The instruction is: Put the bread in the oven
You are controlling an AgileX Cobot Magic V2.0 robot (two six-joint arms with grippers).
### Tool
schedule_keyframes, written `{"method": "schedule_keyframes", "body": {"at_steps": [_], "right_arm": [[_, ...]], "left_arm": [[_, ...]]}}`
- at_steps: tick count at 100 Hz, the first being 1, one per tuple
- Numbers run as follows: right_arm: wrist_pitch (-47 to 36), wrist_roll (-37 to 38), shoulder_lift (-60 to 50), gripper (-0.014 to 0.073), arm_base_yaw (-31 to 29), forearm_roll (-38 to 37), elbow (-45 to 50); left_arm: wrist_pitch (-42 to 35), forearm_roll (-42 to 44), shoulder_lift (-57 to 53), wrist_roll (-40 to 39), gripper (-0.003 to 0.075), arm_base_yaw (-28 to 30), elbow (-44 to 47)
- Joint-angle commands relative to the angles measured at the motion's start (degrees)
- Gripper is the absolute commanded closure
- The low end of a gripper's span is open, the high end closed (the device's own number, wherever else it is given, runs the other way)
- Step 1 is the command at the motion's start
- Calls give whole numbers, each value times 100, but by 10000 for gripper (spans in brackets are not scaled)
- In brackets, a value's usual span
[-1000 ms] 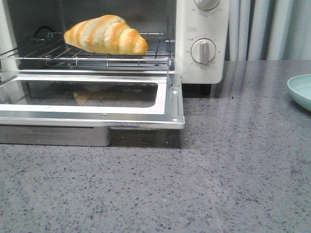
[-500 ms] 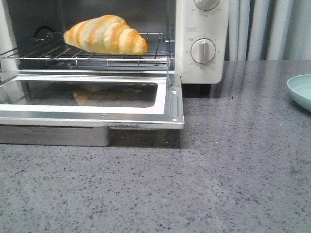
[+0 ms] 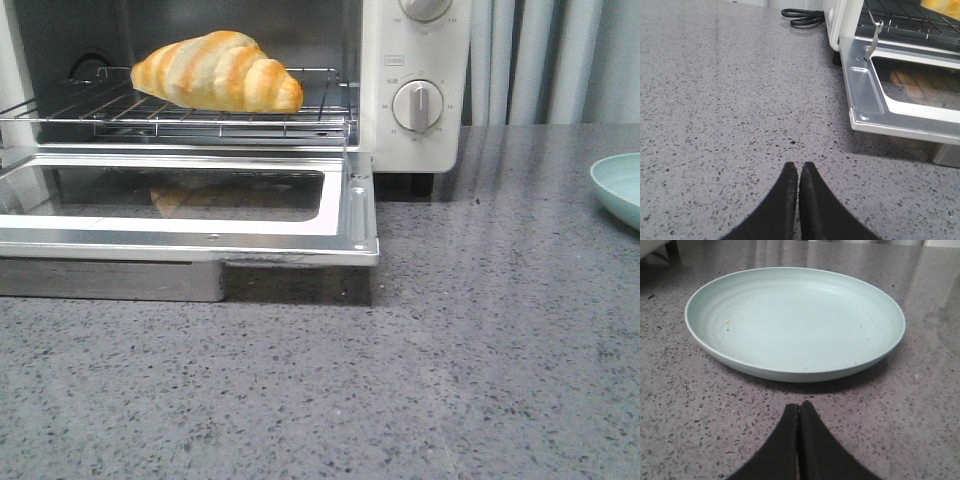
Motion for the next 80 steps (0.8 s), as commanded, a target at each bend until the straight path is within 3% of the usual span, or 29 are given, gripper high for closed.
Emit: {"method": "schedule_keyframes", "body": {"at_steps": [1,80], "right_arm": [[-165,-34,-121,670,-1,61,74],[-165,-34,-121,669,-1,61,74]], "left_arm": [[-258,54,-163,103,741,25,143],[-307,12,-163,441,741,25,143]]}}
